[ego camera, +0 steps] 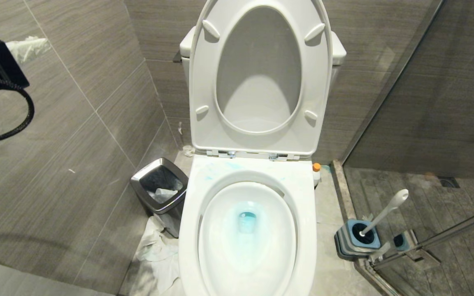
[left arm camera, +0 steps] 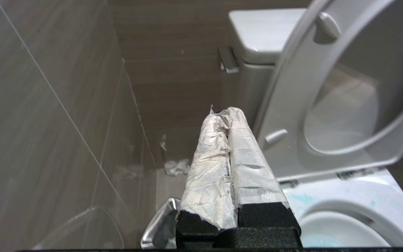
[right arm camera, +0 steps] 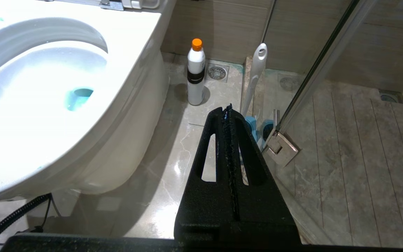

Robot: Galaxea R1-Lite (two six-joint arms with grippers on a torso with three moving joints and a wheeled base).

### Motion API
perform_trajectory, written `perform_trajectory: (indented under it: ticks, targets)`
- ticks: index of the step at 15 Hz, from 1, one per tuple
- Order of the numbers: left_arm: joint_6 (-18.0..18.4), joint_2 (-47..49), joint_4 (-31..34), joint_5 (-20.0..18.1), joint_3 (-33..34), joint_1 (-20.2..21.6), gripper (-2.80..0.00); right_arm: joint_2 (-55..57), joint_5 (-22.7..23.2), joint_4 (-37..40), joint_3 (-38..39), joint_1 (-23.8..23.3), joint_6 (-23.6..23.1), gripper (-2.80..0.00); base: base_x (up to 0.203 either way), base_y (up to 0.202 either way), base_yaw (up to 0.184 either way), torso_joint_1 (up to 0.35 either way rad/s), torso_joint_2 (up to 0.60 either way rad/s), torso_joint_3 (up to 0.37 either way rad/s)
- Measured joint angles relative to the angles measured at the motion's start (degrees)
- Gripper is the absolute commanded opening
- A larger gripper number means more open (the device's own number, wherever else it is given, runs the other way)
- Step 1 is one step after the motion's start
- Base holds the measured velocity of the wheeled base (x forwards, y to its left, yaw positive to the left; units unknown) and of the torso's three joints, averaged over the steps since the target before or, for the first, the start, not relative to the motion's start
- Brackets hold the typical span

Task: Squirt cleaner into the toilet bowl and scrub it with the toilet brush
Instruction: Flush the toilet

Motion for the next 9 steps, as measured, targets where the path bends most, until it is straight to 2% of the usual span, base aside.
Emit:
perform_trajectory:
  ticks: [4, 6, 9]
  targets:
    - [0.01, 7.52, -1.24, -0.13, -9.74, 0.60, -2.80, 0.00, -0.01, -0.02, 0.00, 0.00, 0.01, -2.80, 0.000, 0.000, 0.000, 0.000, 0.00, 0.000]
    - [0.02, 10.59, -1.19, -1.38, -14.59, 0.57, -2.80, 0.00, 0.02, -0.01, 0.00, -0.02, 0.03, -2.80, 0.000, 0.000, 0.000, 0.000, 0.00, 0.000]
    - [0.47, 14.69, -1.05, -2.00, -21.95, -0.50, -2.80, 0.00, 0.00, -0.02, 0.00, -0.02, 0.02, -2.80, 0.000, 0.000, 0.000, 0.000, 0.00, 0.000]
